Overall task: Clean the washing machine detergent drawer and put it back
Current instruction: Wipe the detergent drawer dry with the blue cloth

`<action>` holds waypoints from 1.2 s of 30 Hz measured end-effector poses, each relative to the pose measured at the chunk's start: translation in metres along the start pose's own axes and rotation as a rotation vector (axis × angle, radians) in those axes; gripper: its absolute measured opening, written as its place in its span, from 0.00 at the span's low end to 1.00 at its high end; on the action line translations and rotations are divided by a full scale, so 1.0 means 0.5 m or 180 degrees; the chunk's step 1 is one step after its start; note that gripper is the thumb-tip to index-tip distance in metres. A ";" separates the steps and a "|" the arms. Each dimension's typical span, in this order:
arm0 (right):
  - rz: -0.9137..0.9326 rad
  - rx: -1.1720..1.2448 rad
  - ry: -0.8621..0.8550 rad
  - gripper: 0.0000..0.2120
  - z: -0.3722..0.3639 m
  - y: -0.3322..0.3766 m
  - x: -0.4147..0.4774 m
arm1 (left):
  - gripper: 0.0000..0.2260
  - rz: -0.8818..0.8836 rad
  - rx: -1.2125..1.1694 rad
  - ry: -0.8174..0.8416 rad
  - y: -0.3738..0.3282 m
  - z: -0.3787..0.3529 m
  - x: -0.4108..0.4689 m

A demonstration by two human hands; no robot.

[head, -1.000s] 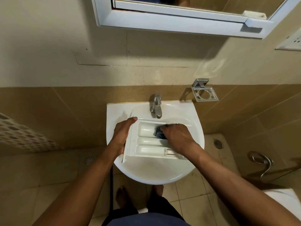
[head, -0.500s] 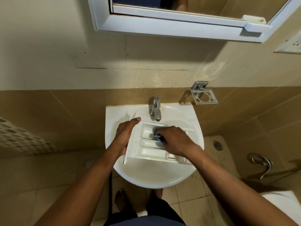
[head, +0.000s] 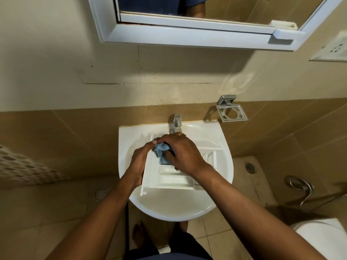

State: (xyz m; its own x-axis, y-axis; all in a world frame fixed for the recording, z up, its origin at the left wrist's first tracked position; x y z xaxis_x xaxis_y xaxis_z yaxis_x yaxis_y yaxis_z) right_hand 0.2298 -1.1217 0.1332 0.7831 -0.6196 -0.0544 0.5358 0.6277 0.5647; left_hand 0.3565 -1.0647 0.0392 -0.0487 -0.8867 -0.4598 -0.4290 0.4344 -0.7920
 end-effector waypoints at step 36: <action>-0.0323 -0.0303 0.0068 0.20 -0.007 0.005 -0.067 | 0.30 0.0113 -0.0012 -0.0535 -0.013 0.074 -0.004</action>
State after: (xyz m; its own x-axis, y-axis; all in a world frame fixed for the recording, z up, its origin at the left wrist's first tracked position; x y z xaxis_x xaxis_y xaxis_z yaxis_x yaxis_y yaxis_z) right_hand 0.2061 -1.0979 0.1335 0.7293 -0.6726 -0.1253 0.6394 0.6048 0.4747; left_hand 0.3929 -1.0599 0.0302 0.0874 -0.8316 -0.5484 -0.4330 0.4641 -0.7727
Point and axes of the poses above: each hand's wrist, its own x-axis towards the middle knuckle, its own z-axis out of the back of the hand, y = z × x, the point moved 6 cm from there along x, towards the middle knuckle, and after that the axes turned 14 degrees about y, right-handed, at the moved point
